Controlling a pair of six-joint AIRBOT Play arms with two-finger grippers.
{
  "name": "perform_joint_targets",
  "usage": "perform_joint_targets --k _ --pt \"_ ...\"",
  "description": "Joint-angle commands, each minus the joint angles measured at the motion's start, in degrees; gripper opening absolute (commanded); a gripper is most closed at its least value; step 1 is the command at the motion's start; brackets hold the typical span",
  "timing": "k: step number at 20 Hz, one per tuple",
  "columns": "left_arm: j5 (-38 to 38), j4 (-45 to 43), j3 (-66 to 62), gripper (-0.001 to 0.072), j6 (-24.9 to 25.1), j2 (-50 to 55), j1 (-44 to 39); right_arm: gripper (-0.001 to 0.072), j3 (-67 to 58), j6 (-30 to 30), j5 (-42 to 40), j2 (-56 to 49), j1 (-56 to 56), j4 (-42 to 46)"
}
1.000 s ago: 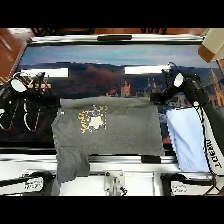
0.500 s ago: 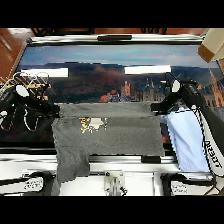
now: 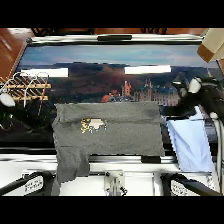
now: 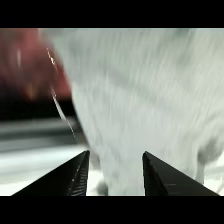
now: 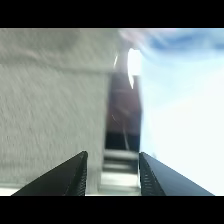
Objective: Fold the shirts.
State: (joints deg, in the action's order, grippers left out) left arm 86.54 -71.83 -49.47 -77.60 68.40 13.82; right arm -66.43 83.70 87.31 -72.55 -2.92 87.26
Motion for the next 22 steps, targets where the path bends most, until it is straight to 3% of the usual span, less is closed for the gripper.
perform_joint_targets --k 1,5,19,22 --pt "-0.8 0.9 15.7 0.0420 1.5 -11.6 3.8 0.0442 4.9 -1.5 0.8 8.9 -7.0 -4.8" --pt "-5.3 0.9 26.1 0.0420 2.1 -15.2 4.4 0.0458 8.6 -1.5 1.0 13.9 -8.7 -4.5" --pt "-9.2 4.3 26.0 0.0417 2.1 -9.0 2.3 0.0459 8.8 -1.4 -0.2 14.0 -8.6 -5.8" --pt "-9.0 4.3 26.0 0.0379 2.1 -7.9 1.5 0.0458 9.6 -1.4 3.0 14.0 -8.6 -5.8"
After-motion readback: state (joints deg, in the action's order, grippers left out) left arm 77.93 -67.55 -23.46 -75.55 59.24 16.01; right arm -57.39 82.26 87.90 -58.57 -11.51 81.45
